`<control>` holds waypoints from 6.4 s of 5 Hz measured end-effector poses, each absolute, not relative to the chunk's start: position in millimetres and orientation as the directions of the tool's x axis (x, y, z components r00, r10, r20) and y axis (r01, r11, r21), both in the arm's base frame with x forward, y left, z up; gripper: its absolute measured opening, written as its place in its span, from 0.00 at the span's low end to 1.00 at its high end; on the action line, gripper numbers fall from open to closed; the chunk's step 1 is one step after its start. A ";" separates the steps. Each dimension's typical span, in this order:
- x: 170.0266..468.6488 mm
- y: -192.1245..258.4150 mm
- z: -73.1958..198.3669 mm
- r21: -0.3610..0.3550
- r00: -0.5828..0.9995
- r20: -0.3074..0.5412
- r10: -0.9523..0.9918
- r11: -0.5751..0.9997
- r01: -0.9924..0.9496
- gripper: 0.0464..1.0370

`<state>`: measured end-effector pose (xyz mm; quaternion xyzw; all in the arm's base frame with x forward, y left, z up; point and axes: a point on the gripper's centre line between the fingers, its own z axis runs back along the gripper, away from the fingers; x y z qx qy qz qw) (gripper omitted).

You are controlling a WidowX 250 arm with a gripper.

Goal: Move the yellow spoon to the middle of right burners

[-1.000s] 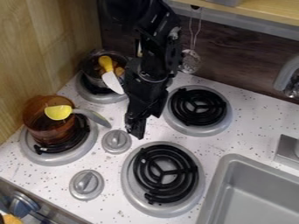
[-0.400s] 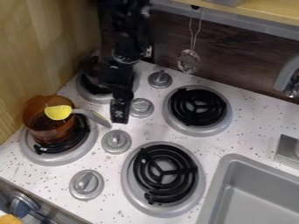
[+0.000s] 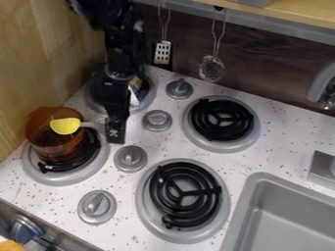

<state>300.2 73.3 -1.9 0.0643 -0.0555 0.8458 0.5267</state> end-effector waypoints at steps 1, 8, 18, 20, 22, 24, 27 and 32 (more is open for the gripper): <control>298.1 82.7 -12.6 0.004 -0.459 0.178 0.870 -0.467 -0.884 0.96; 301.2 92.0 -8.3 0.051 -0.361 0.284 0.888 -0.390 -0.919 0.27; 354.0 -71.2 -15.3 -0.182 0.346 0.011 0.938 0.342 -0.922 0.27; 360.5 -84.9 -34.6 -0.171 0.377 -0.078 0.923 0.361 -0.917 0.27; 357.0 -77.9 -35.2 -0.133 0.315 -0.067 0.947 0.304 -0.943 0.34; 351.2 -73.7 -33.8 -0.083 0.326 -0.070 0.943 0.320 -0.944 0.91; 353.6 -61.3 0.8 -0.071 0.333 -0.005 0.943 0.332 -0.941 0.96; 326.8 -15.6 51.0 0.196 0.832 0.128 0.540 0.808 -0.555 0.96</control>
